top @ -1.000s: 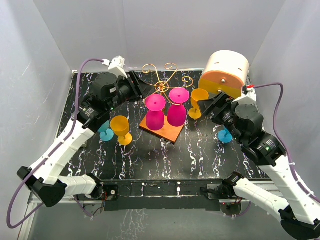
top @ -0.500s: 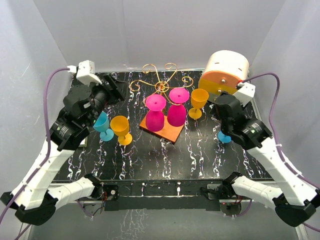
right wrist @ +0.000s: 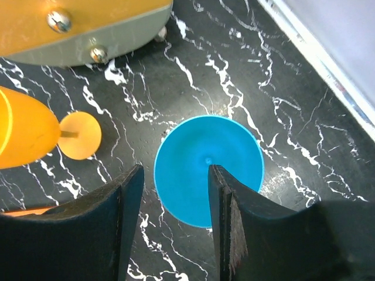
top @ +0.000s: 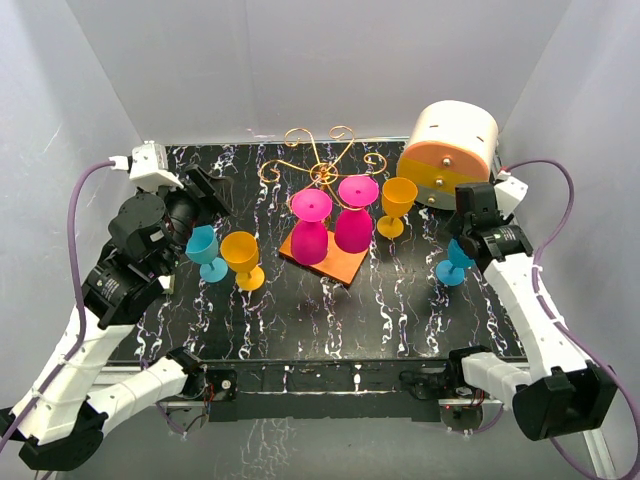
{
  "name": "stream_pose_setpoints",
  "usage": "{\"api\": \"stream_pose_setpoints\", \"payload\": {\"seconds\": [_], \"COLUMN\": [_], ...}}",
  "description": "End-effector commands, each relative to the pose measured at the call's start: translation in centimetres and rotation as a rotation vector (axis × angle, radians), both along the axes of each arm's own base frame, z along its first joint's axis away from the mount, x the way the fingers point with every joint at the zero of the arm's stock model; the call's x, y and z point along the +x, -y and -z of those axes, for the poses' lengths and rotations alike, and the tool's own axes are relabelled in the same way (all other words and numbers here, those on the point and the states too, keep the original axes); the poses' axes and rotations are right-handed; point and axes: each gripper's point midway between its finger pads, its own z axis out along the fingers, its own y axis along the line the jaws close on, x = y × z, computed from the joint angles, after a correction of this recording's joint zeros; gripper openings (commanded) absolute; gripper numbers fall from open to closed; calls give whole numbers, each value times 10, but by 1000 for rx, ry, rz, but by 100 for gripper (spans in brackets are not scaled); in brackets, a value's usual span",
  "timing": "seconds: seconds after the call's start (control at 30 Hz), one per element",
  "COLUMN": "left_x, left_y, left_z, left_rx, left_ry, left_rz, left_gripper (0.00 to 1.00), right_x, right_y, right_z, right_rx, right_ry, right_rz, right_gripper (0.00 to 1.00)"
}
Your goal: Place the wine glass upside down on the wine glass rack
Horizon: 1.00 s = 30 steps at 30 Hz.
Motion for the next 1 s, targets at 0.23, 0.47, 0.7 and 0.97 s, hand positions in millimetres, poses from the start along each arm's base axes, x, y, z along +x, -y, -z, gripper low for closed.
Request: {"api": "stream_pose_setpoints", "payload": {"seconds": [0.23, 0.47, 0.7, 0.97], "left_x": [-3, -5, -4, -14], "left_y": [-3, 0, 6, 51], "left_z": [-7, -14, -17, -30], "left_rx": [22, -2, -20, 41], "left_ry": [30, 42, 48, 141], "left_rz": [14, 32, 53, 324], "left_gripper": [65, 66, 66, 68], "right_x": [22, 20, 14, 0], "right_y": [-15, 2, -1, -16], "right_z": [43, 25, -1, -62], "right_rx": [83, 9, 26, 146], "right_ry": [-106, -59, -14, 145], "right_rz": [-116, -67, -80, -101], "right_gripper": [33, 0, 0, 0]}}
